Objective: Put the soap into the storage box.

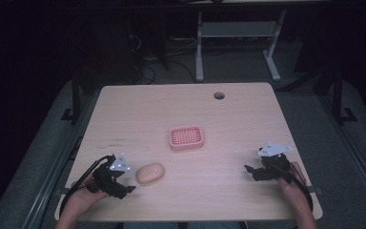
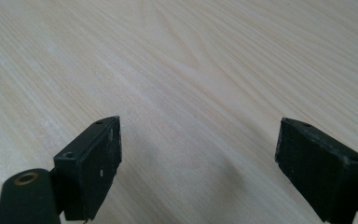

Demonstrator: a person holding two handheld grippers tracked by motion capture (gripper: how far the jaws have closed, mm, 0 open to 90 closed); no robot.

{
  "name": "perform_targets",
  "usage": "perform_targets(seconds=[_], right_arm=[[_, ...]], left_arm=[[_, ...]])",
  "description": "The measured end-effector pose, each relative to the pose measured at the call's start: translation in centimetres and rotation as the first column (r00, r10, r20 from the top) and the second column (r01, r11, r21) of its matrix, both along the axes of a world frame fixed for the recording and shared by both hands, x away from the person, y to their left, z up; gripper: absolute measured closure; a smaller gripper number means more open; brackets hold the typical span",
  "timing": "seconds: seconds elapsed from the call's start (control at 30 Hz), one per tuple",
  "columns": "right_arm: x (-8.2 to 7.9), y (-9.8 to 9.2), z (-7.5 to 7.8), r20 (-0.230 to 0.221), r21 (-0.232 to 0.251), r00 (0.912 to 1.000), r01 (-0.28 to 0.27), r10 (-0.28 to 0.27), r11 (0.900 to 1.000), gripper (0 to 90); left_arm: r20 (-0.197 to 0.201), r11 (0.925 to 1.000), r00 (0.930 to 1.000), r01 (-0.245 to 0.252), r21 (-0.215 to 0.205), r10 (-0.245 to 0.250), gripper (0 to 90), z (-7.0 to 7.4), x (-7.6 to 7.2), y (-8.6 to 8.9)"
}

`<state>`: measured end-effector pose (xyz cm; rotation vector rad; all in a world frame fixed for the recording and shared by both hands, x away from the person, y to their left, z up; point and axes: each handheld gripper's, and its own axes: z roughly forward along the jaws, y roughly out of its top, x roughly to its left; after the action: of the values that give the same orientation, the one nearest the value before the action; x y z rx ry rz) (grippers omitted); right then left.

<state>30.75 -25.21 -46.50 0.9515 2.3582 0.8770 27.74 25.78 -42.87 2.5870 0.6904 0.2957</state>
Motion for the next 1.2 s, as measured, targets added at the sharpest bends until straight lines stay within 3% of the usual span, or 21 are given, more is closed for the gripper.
perform_targets(seconds=[0.63,0.77,0.93,1.2], right_arm=[[-0.3,0.3,0.3,0.003,0.034,0.9999,0.014,-0.015,0.999,13.9],[-0.2,0.2,0.2,0.01,0.013,1.0,0.0,0.0,1.0,13.9],[-0.3,0.3,0.2,0.001,0.036,0.9999,0.012,-0.012,0.999,13.9],[-0.2,0.2,0.2,0.01,0.01,0.9999,-0.007,0.007,1.0,13.8]], left_arm=[[-0.009,0.9993,0.9995,0.03,0.021,-0.03,21.5,1.0,0.7,-1.9],[-0.016,0.9986,0.9991,0.039,0.035,-0.038,21.4,0.9,1.1,-2.4],[-0.025,0.9982,0.9986,0.047,0.037,-0.046,21.4,0.8,1.4,-2.9],[-0.032,0.9972,0.9977,0.062,0.044,-0.06,21.1,0.8,2.1,-3.8]])
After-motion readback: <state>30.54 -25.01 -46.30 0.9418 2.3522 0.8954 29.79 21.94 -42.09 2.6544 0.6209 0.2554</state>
